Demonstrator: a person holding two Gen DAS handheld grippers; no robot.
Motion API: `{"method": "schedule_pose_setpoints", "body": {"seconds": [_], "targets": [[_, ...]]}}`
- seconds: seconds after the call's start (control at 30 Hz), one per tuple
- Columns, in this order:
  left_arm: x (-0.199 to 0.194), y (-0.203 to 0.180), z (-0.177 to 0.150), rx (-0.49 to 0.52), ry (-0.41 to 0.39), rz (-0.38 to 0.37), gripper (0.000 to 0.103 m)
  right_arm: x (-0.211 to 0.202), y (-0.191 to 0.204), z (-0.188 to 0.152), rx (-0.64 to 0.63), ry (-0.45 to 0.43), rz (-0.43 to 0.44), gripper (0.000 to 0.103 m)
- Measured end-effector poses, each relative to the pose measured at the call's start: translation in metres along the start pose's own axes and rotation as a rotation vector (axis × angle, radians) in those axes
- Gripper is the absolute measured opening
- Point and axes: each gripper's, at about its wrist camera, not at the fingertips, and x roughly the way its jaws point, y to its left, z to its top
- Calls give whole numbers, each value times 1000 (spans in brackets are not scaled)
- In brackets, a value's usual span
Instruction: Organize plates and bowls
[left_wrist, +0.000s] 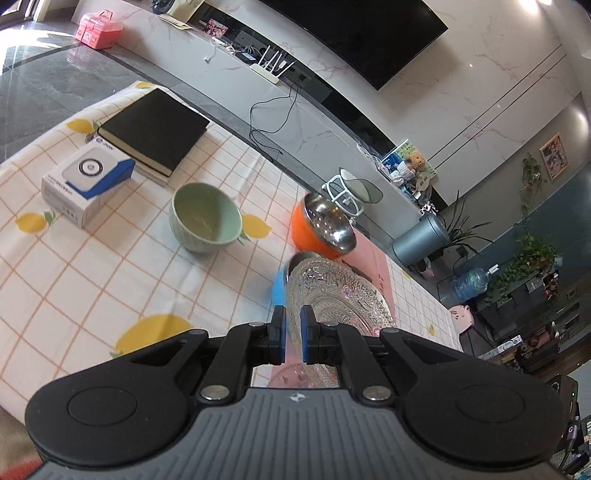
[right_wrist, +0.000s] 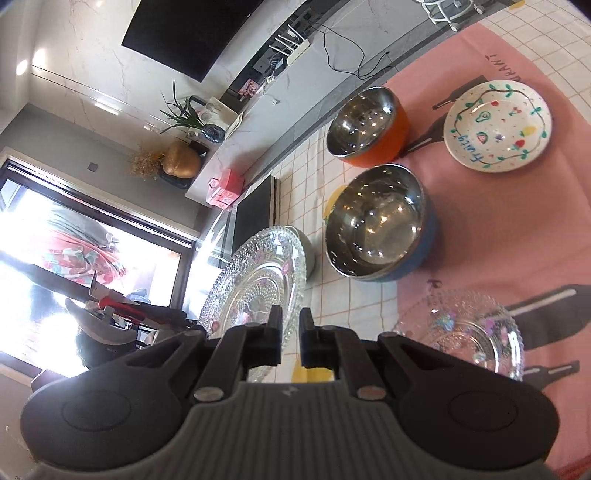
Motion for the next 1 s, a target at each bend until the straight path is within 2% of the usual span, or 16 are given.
{"method": "schedule_pose_setpoints", "body": {"seconds": [0.2, 0.4, 0.63, 0.87, 1.0], "targets": [[11, -9, -52, 3, 34, 9, 8, -37, -43, -35, 15, -30, -13, 7], [38, -4, -79, -29, 95, 65, 8, -38, -82, -42, 8, -15, -57, 6], [64, -4, -90, -20, 131, 134, 8, -14, -115, -33, 43, 20, -103, 6], [77, -1, -95, -16, 128, 151, 8, 3, -115, -26, -19, 2, -159, 6], [79, -5, -98, 20, 124, 161, 8, 4, -117, -26, -29, -11, -176, 7]]}}
